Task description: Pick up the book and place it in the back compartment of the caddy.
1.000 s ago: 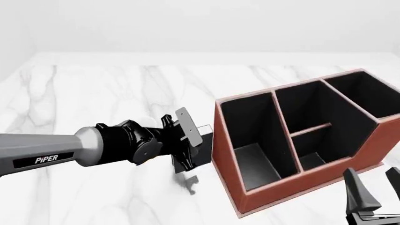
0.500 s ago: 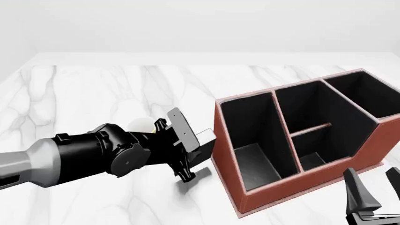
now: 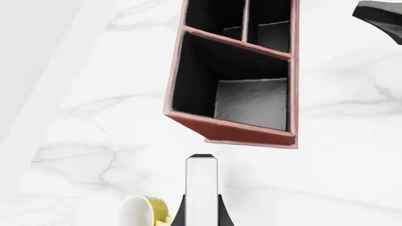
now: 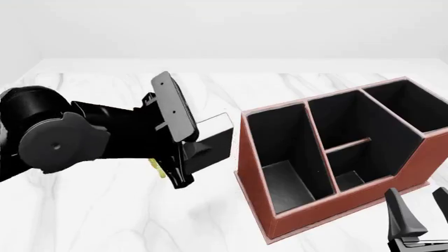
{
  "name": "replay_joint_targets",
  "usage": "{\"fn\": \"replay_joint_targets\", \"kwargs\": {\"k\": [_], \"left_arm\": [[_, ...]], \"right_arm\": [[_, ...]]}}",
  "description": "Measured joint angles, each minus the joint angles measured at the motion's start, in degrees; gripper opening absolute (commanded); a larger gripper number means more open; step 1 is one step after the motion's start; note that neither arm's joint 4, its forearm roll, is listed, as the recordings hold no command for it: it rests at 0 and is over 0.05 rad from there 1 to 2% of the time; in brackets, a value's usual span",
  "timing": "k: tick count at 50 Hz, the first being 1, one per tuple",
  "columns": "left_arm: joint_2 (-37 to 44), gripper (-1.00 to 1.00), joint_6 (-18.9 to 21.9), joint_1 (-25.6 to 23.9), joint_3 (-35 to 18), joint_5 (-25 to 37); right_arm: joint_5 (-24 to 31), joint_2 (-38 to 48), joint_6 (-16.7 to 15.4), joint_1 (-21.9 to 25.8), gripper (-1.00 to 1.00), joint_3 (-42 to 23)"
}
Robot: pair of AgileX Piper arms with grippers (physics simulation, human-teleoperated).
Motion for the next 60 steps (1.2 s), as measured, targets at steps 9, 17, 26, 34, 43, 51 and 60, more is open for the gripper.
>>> {"fn": "replay_joint_targets", "kwargs": {"k": [9, 17, 26, 34, 43, 51, 60], "left_arm": [[0.0, -1.0, 5.3, 1.4, -14.8, 10.2], [2.8, -1.0, 8.9, -0.2, -29.4, 17.1], [8.8, -1.0, 11.7, -3.3, -44.9, 22.9], [16.7, -1.0, 12.8, -7.4, -61.7, 28.5], [25.4, -1.0, 11.3, -11.9, -78.7, 32.3], [32.2, -1.0, 9.0, -15.5, -89.7, 32.4], [36.6, -1.0, 4.6, -19.2, -92.0, 27.6]], "right_arm": [[0.0, -0.1, -0.1, 0.1, 1.0, 0.0], [-0.1, 0.0, -0.1, 0.0, 1.0, 0.0], [-0.2, -0.1, -0.3, 0.0, 1.0, 0.0], [-0.2, -0.1, -0.4, 0.0, 1.0, 0.0], [-0.3, -0.1, -0.4, 0.1, 1.0, 0.0], [-0.3, -0.1, -0.5, 0.1, 1.0, 0.0], [-0.3, -0.1, -0.5, 0.2, 1.0, 0.0]]}}
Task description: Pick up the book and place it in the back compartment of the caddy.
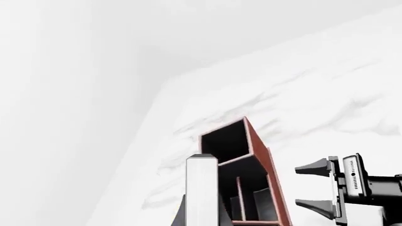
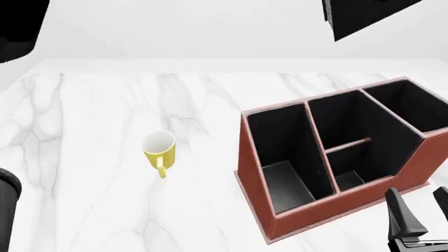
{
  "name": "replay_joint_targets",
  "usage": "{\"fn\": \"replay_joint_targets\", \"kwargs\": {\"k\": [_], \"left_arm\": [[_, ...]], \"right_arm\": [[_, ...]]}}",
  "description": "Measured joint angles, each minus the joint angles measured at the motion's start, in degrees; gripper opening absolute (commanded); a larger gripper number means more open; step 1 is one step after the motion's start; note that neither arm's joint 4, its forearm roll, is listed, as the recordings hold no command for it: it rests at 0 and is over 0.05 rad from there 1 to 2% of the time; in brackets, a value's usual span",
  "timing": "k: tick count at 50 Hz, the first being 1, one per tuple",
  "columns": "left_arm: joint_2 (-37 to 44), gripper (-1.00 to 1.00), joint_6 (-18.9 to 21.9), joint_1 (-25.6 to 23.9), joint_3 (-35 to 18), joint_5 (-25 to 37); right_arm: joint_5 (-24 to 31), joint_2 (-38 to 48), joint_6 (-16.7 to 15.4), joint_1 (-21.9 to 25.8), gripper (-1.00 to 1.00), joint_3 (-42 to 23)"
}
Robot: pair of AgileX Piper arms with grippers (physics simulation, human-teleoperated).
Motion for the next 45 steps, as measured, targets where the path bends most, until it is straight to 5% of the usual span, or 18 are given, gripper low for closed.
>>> {"fn": "replay_joint_targets", "kwargs": {"k": [17, 45], "left_arm": [[-1.7, -1.0, -5.5, -1.6, 23.4, -19.6], [-0.3, -1.0, -9.4, -3.1, 39.3, -31.6]], "right_arm": [[0.0, 0.0, 0.2, 0.1, 1.0, 0.0], [0.1, 0.0, 0.4, 0.0, 1.0, 0.0]]}}
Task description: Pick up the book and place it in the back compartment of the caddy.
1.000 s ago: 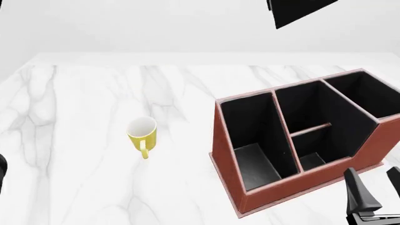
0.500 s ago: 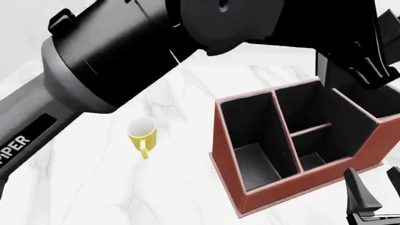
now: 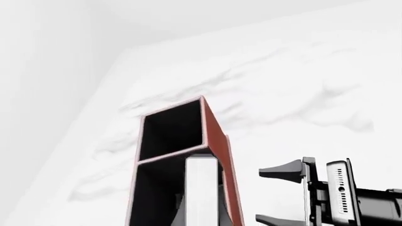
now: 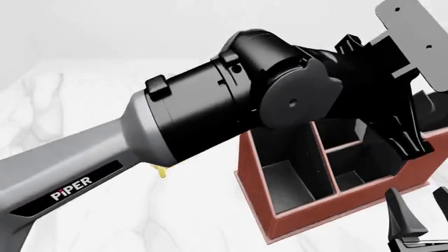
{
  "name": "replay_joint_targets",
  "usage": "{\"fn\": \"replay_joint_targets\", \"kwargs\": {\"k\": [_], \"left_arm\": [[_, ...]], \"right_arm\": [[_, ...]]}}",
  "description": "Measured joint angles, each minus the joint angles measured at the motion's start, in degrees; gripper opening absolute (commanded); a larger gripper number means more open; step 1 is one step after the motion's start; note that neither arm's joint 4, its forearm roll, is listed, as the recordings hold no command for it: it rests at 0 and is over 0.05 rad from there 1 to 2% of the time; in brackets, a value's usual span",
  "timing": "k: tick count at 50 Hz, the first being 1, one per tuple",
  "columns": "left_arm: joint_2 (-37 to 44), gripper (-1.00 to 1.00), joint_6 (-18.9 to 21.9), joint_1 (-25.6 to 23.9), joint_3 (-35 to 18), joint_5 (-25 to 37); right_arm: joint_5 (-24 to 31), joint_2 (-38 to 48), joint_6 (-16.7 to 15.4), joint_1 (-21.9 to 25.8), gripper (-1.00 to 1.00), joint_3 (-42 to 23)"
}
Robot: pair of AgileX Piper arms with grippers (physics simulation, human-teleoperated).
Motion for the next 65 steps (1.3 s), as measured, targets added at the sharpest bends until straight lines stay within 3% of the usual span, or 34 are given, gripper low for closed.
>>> {"fn": "replay_joint_targets", "kwargs": {"k": [26, 65], "left_arm": [[3.8, -1.0, -1.4, 0.6, 4.8, -4.4], [7.2, -1.0, -2.6, 1.4, 7.1, -8.0]], "right_arm": [[0.1, 0.0, 0.2, 0.1, 1.0, 0.0], [0.1, 0.0, 0.3, 0.2, 1.0, 0.0]]}}
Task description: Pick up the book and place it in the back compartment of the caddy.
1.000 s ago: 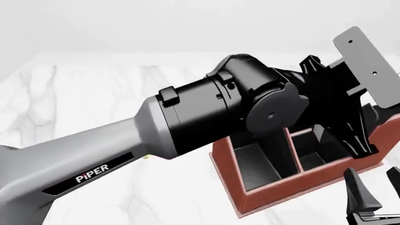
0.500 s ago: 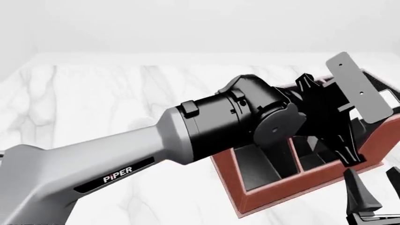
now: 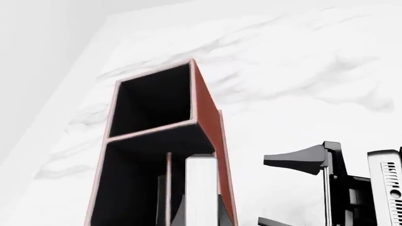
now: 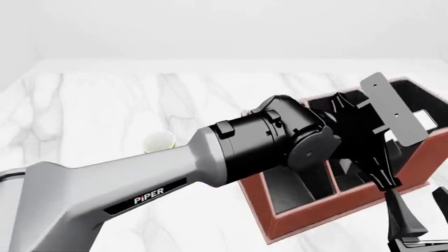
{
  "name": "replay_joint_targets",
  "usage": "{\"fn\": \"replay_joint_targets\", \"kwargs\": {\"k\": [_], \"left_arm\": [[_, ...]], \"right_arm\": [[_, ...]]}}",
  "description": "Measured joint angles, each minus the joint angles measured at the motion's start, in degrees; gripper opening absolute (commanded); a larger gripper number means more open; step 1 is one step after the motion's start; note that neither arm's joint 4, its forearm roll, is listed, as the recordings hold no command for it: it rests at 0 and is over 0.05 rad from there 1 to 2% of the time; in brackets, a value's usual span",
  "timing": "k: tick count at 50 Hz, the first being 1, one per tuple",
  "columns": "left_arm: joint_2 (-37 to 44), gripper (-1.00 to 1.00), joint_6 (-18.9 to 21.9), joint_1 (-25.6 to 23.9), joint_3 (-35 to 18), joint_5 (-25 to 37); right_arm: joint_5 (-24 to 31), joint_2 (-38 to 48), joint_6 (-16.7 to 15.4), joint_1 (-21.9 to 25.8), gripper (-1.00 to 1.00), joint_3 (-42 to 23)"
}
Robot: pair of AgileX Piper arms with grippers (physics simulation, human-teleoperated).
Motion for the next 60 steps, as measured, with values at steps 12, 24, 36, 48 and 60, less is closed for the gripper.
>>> {"fn": "replay_joint_targets", "kwargs": {"k": [12, 24, 36, 48, 60], "left_arm": [[1.1, -1.0, 0.7, 0.4, -0.6, 0.1], [2.2, -1.0, 1.0, 1.4, -1.8, 0.0], [2.9, -1.0, 1.1, 1.8, -2.4, -0.4], [4.4, -1.0, 0.6, 2.5, -2.8, -1.3], [6.4, -1.0, 0.1, 3.5, -4.2, -1.7]], "right_arm": [[0.1, 0.0, 0.1, -0.1, 1.0, 0.0], [0.2, 0.0, 0.3, -0.1, 1.0, 0.0], [0.2, 0.1, 0.4, -0.2, 1.0, 0.0], [0.2, 0.2, 0.4, -0.2, 1.0, 0.1], [0.1, 0.3, 0.4, -0.3, 1.0, 0.1]]}}
